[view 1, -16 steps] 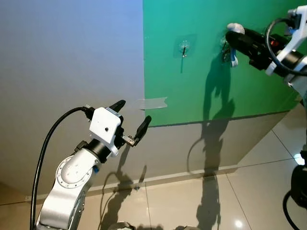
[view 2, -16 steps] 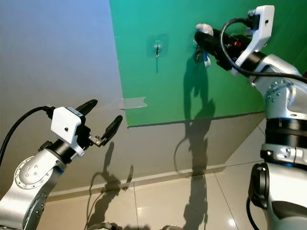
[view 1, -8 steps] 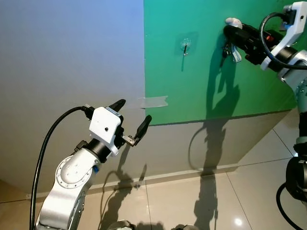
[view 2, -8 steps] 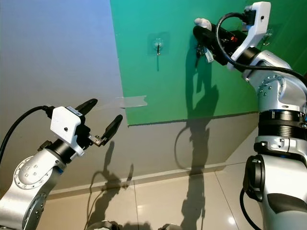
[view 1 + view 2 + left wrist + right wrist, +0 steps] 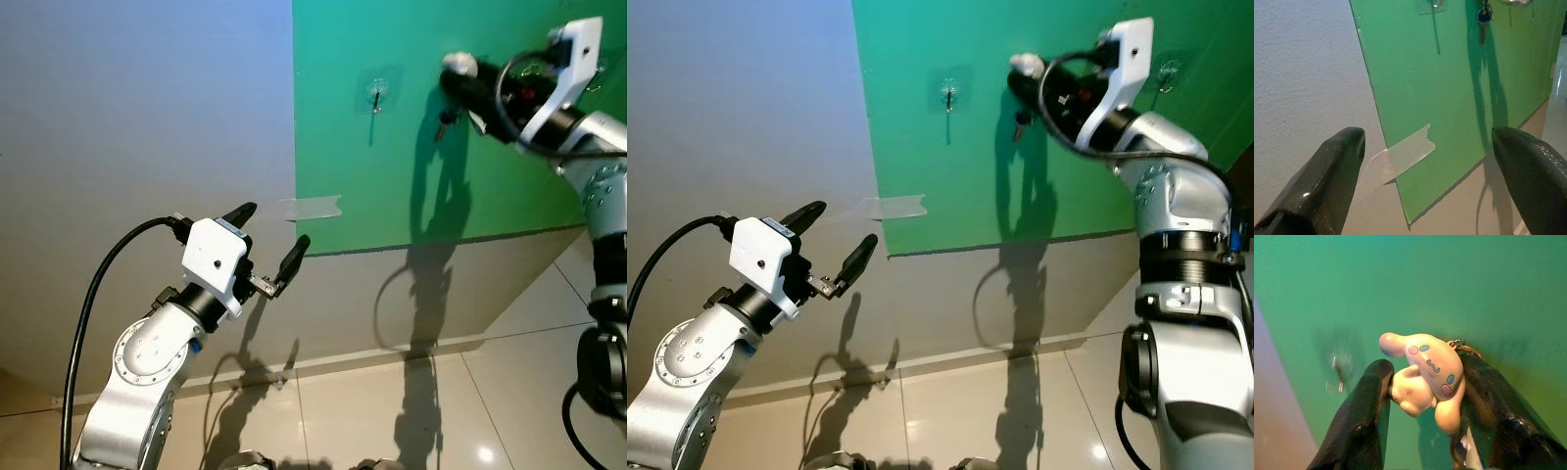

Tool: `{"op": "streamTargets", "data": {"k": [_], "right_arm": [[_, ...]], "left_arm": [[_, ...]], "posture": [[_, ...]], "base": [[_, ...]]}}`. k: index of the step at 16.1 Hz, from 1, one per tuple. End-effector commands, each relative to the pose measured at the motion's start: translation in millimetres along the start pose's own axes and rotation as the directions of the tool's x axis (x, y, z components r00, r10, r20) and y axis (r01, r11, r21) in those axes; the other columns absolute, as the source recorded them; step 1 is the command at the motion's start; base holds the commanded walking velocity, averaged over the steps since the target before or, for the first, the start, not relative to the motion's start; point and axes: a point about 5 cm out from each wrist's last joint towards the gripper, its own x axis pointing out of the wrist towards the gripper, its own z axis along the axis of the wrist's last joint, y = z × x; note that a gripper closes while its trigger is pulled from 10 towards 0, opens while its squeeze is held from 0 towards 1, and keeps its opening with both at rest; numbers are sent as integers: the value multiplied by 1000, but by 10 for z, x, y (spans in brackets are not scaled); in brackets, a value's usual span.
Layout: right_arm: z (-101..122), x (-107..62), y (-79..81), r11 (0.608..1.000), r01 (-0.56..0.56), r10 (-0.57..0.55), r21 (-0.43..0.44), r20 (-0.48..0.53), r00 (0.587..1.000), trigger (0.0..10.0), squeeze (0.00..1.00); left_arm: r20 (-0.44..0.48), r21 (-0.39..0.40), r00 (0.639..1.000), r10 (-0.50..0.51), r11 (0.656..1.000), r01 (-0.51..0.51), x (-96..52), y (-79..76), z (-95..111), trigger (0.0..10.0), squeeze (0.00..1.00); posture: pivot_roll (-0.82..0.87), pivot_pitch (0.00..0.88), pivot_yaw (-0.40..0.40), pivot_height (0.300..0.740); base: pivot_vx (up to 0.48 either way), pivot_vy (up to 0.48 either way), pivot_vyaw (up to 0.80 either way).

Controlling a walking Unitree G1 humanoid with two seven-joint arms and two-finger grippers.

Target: Hang keys on a hook

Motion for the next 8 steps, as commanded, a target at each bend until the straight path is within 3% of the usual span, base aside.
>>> {"op": "streamTargets", "data": {"k": [1,8], "right_arm": [[-70,13,52,999,-31,30,-23,-44,999,10000,0],[-365,-119,200,993,-54,39,-101,-146,988,10000,0]], "left_arm": [[1,4,1000,-8,1000,8,-12,-24,25,10000,0],[2,-2,1000,-23,1000,23,-4,-58,22,10000,0]], "posture": [[41,59,-8,740],[32,66,2,740]], "base": [[0,0,0],[0,0,0]]}}
